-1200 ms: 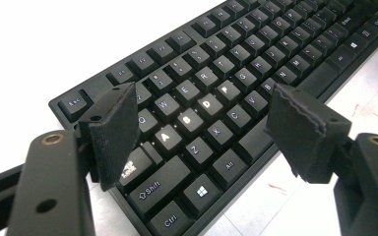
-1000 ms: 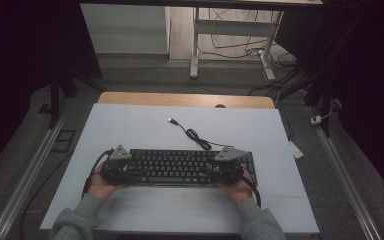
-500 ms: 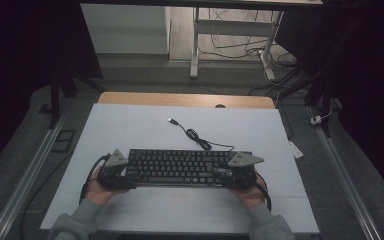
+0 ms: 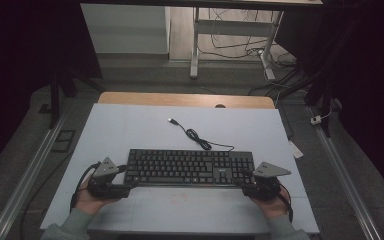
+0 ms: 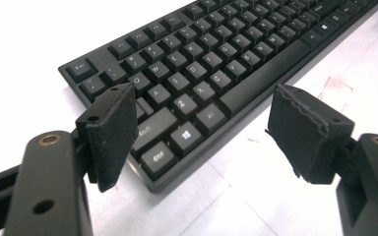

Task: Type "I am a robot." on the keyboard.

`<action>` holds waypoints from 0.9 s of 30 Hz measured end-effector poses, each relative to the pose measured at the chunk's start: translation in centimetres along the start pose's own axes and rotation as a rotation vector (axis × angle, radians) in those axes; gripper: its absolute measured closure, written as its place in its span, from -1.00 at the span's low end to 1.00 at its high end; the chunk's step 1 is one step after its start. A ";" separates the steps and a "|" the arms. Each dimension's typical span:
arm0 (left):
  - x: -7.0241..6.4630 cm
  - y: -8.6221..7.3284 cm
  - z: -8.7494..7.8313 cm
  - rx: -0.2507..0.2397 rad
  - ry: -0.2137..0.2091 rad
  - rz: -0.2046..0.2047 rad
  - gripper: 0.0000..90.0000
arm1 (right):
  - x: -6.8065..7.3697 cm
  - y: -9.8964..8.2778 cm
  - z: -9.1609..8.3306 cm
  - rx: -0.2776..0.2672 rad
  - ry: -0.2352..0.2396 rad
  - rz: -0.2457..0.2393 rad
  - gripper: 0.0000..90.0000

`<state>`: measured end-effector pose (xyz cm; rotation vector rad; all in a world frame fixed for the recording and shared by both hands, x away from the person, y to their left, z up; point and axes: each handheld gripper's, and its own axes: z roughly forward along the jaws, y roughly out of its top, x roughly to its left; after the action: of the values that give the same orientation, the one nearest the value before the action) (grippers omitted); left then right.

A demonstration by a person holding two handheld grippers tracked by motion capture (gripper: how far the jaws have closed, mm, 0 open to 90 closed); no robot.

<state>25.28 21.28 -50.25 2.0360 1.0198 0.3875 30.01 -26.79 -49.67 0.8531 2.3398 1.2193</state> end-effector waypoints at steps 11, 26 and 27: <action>0.3 -1.0 -0.5 -0.008 0.002 -0.022 -0.42 | -1.3 -1.4 -1.3 -0.018 -0.007 0.030 0.12; 0.4 -1.1 -0.4 -0.016 0.004 -0.015 -0.43 | -0.9 -0.9 -0.8 -0.017 0.005 0.005 0.11; 0.4 -1.0 -0.4 -0.017 0.004 -0.014 -0.43 | -0.9 -0.9 -0.8 -0.017 0.005 0.004 0.11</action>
<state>24.78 22.15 -50.86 2.0122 1.0294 0.3919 29.89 -28.29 -49.95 0.8512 2.3295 1.2425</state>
